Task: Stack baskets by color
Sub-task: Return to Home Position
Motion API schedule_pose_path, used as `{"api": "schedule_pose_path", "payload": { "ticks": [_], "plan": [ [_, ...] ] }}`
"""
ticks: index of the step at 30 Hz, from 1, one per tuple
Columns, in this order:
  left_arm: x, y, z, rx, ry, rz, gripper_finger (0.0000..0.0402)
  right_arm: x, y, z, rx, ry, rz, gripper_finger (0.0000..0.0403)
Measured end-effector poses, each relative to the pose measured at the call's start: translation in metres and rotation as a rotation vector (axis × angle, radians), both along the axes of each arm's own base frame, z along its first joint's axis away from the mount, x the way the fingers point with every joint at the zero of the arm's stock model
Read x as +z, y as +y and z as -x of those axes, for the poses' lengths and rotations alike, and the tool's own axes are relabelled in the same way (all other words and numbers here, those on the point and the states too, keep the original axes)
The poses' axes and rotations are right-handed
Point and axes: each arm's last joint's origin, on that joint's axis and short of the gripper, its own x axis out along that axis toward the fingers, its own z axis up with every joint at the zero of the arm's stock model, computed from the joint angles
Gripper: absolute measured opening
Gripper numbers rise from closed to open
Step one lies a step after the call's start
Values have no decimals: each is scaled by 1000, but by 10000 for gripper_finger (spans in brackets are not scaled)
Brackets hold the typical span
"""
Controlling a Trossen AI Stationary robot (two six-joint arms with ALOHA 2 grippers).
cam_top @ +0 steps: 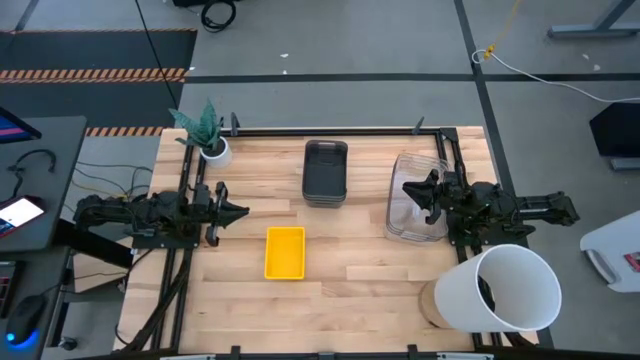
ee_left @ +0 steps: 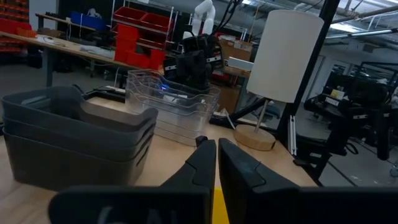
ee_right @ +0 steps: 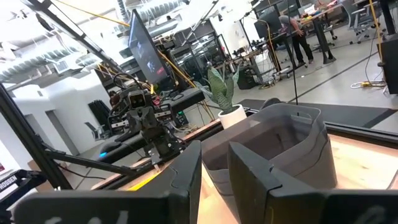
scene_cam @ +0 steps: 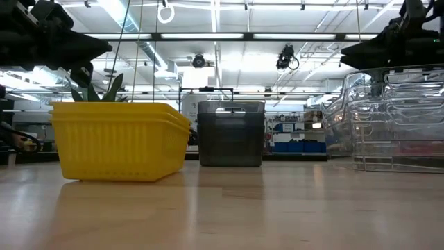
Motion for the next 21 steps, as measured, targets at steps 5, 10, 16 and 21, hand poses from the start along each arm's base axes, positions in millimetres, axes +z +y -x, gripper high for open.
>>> {"api": "schedule_pose_path", "payload": {
  "ticks": [5,10,16,21],
  "plan": [
    [0,0,0,0,0,-1,29,0,0,0,0,0,0,84],
    [0,0,0,0,0,-1,36,0,0,0,0,0,0,84],
    [0,0,0,1,0,-2,30,0,0,0,0,0,0,84],
    [0,0,0,0,0,-2,26,0,0,0,0,0,0,84]
  ]
}}
